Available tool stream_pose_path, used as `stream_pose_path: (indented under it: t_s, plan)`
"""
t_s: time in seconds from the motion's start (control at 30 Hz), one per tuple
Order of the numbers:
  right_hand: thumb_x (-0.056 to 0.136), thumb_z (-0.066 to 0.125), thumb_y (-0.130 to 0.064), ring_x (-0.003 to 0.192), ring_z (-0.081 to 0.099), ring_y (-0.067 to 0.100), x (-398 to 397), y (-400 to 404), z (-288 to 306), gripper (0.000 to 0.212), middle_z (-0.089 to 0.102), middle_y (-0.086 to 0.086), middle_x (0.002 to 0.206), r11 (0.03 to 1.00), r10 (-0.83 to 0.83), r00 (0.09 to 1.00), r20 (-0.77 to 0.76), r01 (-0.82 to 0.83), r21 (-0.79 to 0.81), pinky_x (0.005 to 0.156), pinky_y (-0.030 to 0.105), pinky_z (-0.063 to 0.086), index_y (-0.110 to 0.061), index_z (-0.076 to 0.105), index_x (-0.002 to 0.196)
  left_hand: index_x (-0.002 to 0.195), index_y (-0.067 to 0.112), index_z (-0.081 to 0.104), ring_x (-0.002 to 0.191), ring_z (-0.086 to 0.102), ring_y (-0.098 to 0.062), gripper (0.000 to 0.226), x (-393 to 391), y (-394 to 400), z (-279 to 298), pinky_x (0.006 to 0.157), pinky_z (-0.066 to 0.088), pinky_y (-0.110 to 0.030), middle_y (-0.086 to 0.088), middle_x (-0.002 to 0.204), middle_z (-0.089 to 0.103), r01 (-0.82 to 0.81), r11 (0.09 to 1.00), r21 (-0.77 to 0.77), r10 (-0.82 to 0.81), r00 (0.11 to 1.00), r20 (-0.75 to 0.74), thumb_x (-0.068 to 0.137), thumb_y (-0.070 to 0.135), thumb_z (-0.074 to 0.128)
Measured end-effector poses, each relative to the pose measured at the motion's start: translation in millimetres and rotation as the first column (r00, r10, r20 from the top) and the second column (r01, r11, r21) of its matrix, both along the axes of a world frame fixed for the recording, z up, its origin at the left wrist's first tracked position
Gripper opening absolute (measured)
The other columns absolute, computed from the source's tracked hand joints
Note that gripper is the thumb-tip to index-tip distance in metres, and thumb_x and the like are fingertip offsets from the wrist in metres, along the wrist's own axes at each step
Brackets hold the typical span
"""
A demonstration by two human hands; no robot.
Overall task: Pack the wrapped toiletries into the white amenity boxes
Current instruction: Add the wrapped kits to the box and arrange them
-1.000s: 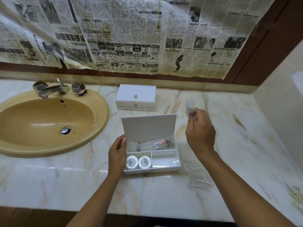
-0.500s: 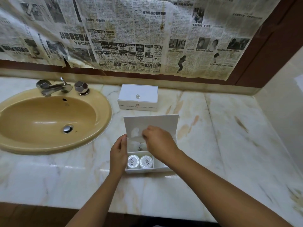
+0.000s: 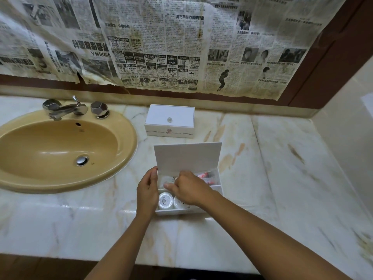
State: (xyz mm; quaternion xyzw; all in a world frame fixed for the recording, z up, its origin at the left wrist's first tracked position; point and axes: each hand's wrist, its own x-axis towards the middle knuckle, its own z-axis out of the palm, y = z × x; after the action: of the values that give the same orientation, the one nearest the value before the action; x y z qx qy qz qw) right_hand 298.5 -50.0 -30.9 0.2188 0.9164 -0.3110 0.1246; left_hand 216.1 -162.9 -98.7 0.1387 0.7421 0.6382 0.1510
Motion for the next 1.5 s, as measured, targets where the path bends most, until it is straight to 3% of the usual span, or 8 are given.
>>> stream_pose_path:
  t_s: [0.1,0.2,0.33,0.57,0.83,1.07,1.27,1.5]
  plan:
    - [0.096,0.042,-0.051,0.112,0.047,0.025,0,-7,0,0.052,0.054,0.011,0.116,0.985,0.039,0.998,-0.043,-0.032,0.169,0.091,0.037,0.043,-0.008,0.066,0.112,0.111,0.017,0.067,0.093,0.065,-0.004,0.028,0,0,-1,0.075,0.047,-0.008,0.007,0.103,0.071,0.001,1.000,0.003,-0.001,1.000,0.002,0.103,0.028,0.043]
    - [0.099,0.039,-0.039,0.110,0.046,0.027,0,-20,1,0.038,0.054,0.009,0.115,0.966,0.122,0.983,-0.136,-0.086,0.244,0.090,0.041,0.042,-0.012,0.059,0.117,0.110,0.017,0.067,0.092,0.064,-0.002,0.027,-1,0,-3,0.076,0.047,-0.008,0.005,0.102,0.071,-0.002,1.000,0.011,0.002,1.000,0.019,0.103,0.029,0.044]
    - [0.102,0.026,-0.044,0.109,0.043,0.027,2,-24,-5,0.045,0.051,0.009,0.114,0.961,0.177,0.984,-0.018,-0.169,0.219,0.089,0.044,0.039,-0.016,0.060,0.111,0.114,0.019,0.066,0.100,0.063,0.002,0.025,-2,0,-4,0.082,0.045,-0.006,0.010,0.109,0.069,-0.005,1.000,0.016,0.005,0.999,0.049,0.103,0.026,0.045]
    - [0.098,0.018,-0.058,0.119,0.038,0.027,-2,-15,0,0.057,0.048,0.010,0.124,0.978,0.169,0.982,0.085,-0.178,0.108,0.099,0.046,0.034,-0.029,0.060,0.122,0.109,0.022,0.067,0.095,0.065,0.000,0.023,1,0,1,0.078,0.047,-0.009,0.014,0.101,0.072,0.002,0.997,0.075,-0.008,0.997,0.071,0.103,0.023,0.044]
    - [0.096,0.018,-0.062,0.126,0.037,0.028,22,1,8,0.065,0.046,0.010,0.135,0.921,-0.016,0.997,0.080,-0.016,0.388,0.103,0.045,0.031,-0.021,0.056,0.129,0.109,0.026,0.065,0.093,0.061,0.011,0.024,2,1,5,0.075,0.043,-0.002,0.019,0.104,0.068,-0.005,1.000,0.006,0.005,1.000,0.008,0.104,0.024,0.042]
    - [0.095,0.015,-0.064,0.134,0.030,0.029,31,8,2,0.069,0.040,0.008,0.144,0.944,-0.039,0.987,0.156,-0.015,0.330,0.106,0.044,0.028,-0.020,0.053,0.133,0.114,0.023,0.066,0.103,0.061,0.003,0.028,0,-1,0,0.083,0.045,-0.007,0.015,0.110,0.069,0.012,1.000,-0.010,-0.012,1.000,-0.015,0.104,0.026,0.041]
    - [0.100,0.033,-0.041,0.111,0.043,0.026,18,-16,9,0.039,0.050,0.007,0.117,0.952,0.163,0.982,-0.093,-0.132,0.278,0.091,0.041,0.038,-0.023,0.058,0.124,0.110,0.028,0.065,0.099,0.061,0.007,0.024,0,0,0,0.084,0.045,-0.010,0.018,0.107,0.068,-0.007,1.000,-0.010,0.007,1.000,0.027,0.103,0.025,0.042]
    - [0.097,0.026,-0.059,0.115,0.042,0.025,8,-14,-6,0.052,0.049,0.008,0.122,0.962,0.189,0.982,-0.010,-0.183,0.200,0.094,0.042,0.039,-0.029,0.058,0.124,0.116,0.018,0.065,0.101,0.065,-0.010,0.031,-2,1,-7,0.087,0.051,-0.025,0.003,0.111,0.070,-0.002,1.000,0.015,0.001,0.999,0.040,0.105,0.026,0.037]
